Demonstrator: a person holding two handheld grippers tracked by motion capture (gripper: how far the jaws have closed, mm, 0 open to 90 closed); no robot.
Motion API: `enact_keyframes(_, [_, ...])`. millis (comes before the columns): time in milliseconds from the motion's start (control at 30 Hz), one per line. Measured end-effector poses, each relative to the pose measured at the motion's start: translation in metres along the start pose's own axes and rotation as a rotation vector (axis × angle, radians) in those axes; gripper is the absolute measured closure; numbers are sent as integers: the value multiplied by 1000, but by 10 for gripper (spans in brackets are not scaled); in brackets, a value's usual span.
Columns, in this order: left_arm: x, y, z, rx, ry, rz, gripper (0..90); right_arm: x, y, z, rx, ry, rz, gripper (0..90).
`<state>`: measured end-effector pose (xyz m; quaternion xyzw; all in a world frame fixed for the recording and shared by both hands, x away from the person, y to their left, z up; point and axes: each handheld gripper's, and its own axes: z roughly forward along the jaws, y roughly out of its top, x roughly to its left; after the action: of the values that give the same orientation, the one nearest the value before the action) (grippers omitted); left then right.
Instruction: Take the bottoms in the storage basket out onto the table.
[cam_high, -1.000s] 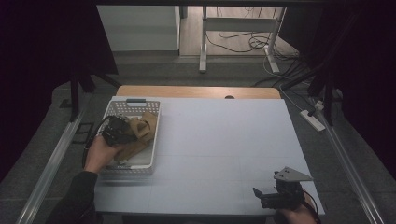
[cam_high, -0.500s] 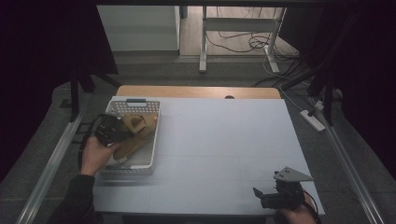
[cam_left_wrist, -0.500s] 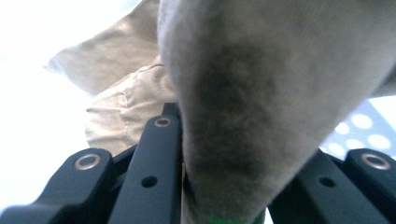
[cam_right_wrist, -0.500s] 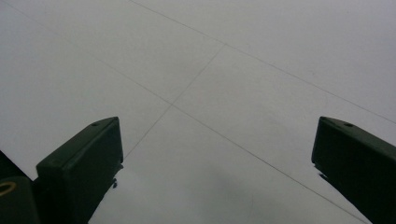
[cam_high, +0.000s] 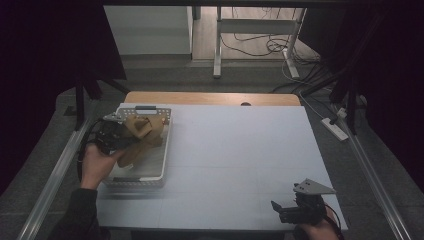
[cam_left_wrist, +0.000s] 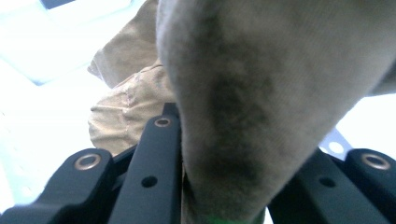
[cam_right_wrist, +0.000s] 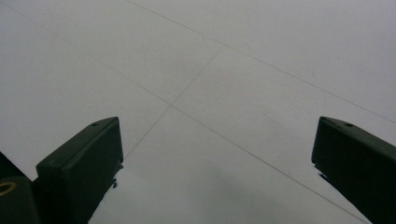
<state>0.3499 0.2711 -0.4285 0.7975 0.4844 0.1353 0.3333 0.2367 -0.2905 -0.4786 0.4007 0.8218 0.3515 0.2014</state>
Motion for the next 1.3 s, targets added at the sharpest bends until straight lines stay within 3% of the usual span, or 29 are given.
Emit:
enact_keyframes(633, [-9, 33, -31, -31, 8, 65, 761, -1, 0, 0, 1, -3, 7, 22])
enact_keyframes(833, [-10, 41, -40, -50, 23, 76, 761, -1, 0, 0, 2, -2, 7, 22])
enact_keyframes(1100, [-11, 49, -49, -83, 6, 67, 760, -1, 0, 0, 3, -4, 8, 22])
enact_keyframes(1300, [-16, 56, -52, -103, 8, 89, 760, 0, 0, 0, 5, -3, 7, 22])
